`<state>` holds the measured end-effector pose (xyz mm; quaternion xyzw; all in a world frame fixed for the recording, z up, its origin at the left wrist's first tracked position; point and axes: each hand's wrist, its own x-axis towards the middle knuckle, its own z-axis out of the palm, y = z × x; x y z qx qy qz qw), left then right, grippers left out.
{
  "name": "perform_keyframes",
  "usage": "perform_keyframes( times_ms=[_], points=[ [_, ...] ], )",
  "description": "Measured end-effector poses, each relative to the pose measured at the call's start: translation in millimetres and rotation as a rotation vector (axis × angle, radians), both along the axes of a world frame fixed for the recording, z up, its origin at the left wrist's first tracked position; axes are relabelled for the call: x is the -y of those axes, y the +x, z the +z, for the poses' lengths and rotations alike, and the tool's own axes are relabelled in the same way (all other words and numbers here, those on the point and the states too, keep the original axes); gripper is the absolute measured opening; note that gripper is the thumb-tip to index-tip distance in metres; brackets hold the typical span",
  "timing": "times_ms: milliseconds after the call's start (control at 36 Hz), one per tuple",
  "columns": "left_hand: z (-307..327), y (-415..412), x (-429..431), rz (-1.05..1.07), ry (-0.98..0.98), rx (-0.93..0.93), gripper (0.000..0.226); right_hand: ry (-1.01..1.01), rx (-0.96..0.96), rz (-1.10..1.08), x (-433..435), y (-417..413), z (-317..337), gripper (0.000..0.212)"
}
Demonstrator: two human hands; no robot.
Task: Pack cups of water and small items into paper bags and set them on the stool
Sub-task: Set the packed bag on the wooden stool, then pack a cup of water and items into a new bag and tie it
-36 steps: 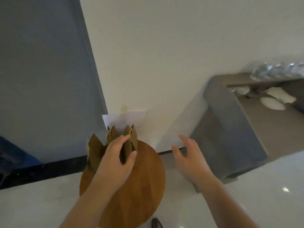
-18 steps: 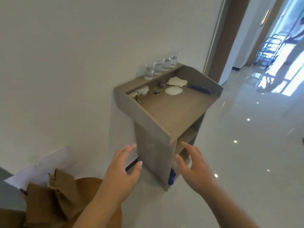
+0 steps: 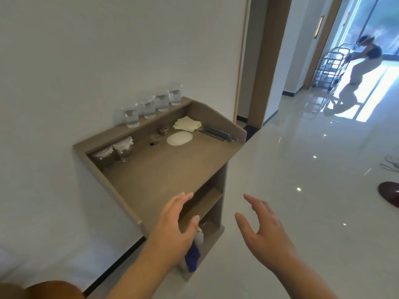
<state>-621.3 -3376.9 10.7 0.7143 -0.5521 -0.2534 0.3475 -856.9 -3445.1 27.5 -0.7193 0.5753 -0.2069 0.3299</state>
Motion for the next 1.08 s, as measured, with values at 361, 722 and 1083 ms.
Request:
perform_keyframes(
  times_ms=[361, 722, 1083],
  points=[
    [-38, 16, 144, 0.025, 0.002, -0.083, 0.052, 0.050, 0.001, 0.076, 124, 40, -31, 0.061],
    [-143, 6, 170, 0.046, 0.090, -0.222, 0.033, 0.181, -0.159, 0.239, 208, 37, -122, 0.052],
    [-255, -51, 192, 0.575, 0.316, -0.319, 0.032, 0.381, -0.266, 0.649, 291, 52, -254, 0.051]
  ],
)
